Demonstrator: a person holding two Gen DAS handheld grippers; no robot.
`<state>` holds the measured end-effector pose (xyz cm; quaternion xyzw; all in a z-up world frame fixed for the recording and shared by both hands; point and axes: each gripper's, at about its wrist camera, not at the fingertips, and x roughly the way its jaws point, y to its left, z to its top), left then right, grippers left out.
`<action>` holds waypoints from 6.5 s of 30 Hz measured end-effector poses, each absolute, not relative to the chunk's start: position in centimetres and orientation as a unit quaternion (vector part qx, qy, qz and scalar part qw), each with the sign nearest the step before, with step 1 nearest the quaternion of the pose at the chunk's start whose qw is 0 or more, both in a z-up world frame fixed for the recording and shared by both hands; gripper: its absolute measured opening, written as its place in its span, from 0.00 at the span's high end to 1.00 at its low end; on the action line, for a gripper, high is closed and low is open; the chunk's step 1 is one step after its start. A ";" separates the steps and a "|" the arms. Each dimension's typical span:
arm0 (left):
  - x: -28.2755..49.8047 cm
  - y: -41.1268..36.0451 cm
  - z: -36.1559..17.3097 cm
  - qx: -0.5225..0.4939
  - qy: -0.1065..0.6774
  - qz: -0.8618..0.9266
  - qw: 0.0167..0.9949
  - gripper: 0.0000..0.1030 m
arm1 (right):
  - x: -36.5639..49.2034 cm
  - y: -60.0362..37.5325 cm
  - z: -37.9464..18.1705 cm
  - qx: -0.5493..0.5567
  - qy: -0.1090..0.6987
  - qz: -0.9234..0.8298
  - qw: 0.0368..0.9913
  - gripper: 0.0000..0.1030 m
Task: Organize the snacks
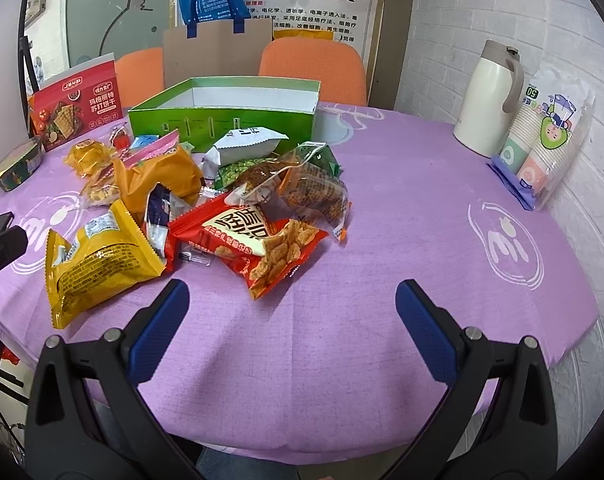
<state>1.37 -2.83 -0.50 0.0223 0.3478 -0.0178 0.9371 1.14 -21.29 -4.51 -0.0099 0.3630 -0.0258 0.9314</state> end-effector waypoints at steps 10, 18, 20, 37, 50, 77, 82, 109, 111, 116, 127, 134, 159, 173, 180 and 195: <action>1.8 -3.5 -0.9 0.033 0.358 -0.025 0.933 0.00 | 1.4 -21.8 -5.1 -0.005 0.368 -0.024 0.929 0.01; 1.7 -4.3 -1.2 0.045 0.368 -0.088 0.925 0.00 | 1.4 -24.2 -4.1 0.044 0.334 0.054 0.940 0.01; 1.9 -4.0 -1.8 0.034 0.387 -0.113 0.915 0.00 | 1.3 -25.2 -3.0 0.059 0.302 0.086 0.948 0.01; 5.8 -7.2 -3.1 0.082 0.406 -0.210 0.886 0.03 | 3.6 -23.2 -4.4 -0.026 0.341 0.221 0.913 0.00; 8.8 -5.8 -5.9 0.059 0.454 -0.220 0.862 0.32 | 6.6 -23.0 -7.0 -0.045 0.398 0.222 0.889 0.47; 7.5 -3.1 -4.3 -0.006 0.463 -0.223 0.858 0.62 | 5.4 -21.6 -4.1 -0.038 0.391 0.250 0.885 0.72; 7.0 -0.9 -0.3 -0.046 0.422 -0.232 0.875 0.62 | 5.4 -22.1 -1.9 0.032 0.376 0.288 0.880 0.72; 33.4 -6.6 1.6 -0.087 0.411 -0.157 0.894 0.52 | 29.7 -22.9 -1.9 0.076 0.389 0.146 0.906 0.69; 34.0 -6.7 0.8 -0.082 0.420 -0.125 0.895 0.10 | 29.9 -22.6 -2.4 0.058 0.393 0.143 0.906 0.45; 34.2 -7.0 -0.8 -0.061 0.429 -0.135 0.891 0.04 | 29.9 -22.3 -3.4 0.047 0.407 0.161 0.898 0.43; 29.5 -7.5 -2.8 -0.035 0.445 -0.150 0.882 0.05 | 28.6 -22.8 -4.1 -0.001 0.453 0.137 0.881 0.40; 27.0 -7.3 -2.5 -0.044 0.438 -0.154 0.885 0.05 | 26.1 -23.2 -3.8 0.005 0.454 0.148 0.879 0.40; 3.2 -1.7 -0.9 -0.049 0.383 -0.201 0.900 0.00 | -0.3 -19.4 -6.2 -0.026 0.362 0.257 0.896 0.34; 7.1 -7.1 -3.4 -0.044 0.431 -0.277 0.857 0.38 | 0.2 -18.9 -8.0 -0.016 0.374 0.248 0.893 0.70; 9.2 -10.2 -4.9 -0.005 0.447 -0.268 0.853 0.38 | -0.3 -22.2 -7.9 0.014 0.371 0.215 0.903 0.71; 9.7 -10.9 -6.5 -0.015 0.476 -0.272 0.836 0.60 | 0.1 -23.4 -7.9 0.018 0.360 0.215 0.908 0.72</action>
